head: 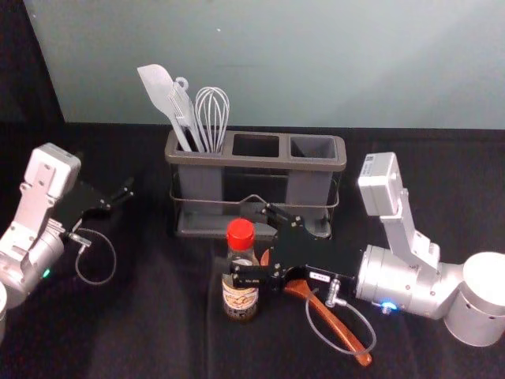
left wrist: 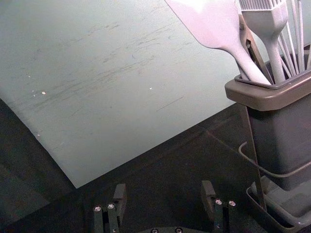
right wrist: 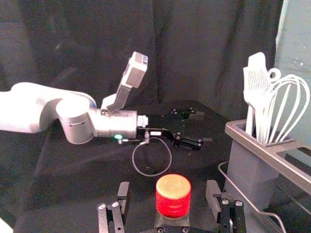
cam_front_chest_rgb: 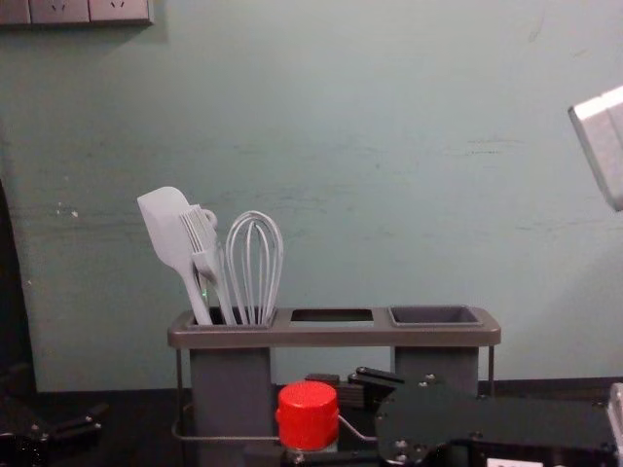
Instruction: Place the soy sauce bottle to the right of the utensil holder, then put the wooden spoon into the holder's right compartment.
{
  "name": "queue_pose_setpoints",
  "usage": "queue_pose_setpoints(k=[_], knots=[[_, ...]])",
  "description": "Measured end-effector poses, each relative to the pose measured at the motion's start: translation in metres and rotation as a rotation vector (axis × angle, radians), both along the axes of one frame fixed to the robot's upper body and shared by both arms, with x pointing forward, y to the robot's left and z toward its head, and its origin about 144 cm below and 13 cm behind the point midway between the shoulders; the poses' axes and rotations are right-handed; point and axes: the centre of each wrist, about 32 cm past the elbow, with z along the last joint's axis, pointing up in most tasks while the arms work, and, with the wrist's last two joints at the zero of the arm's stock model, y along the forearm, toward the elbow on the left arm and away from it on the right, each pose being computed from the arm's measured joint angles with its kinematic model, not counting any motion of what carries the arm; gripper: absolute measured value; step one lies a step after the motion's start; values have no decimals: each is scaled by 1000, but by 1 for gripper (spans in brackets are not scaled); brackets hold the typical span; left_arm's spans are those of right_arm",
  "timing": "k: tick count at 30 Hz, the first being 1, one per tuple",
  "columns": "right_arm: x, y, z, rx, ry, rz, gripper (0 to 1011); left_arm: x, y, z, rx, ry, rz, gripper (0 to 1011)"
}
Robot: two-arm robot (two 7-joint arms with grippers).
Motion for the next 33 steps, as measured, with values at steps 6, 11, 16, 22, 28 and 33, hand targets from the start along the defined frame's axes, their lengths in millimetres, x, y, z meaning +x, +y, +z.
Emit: queue_pose_setpoints(k=[6,11,16,22,28,33], knots=[[2,3,-2,4,-19,-3,1000,0,0,0,0,0,0,1005],[2,3,-2,3,-18,-2,997,0,0,0,0,0,0,1005],[2,2,-2,2,-16,-3,916,0,0,0,0,0,0,1005],[2,2,-1,2,-14,-4,747,0,0,0,0,0,0,1005],[1,2,-1,3,-13,-5,572,0,0,0,0,0,0,1005],[1,2,-1,3,-12,-5,408,0,0,0,0,0,0,1005]])
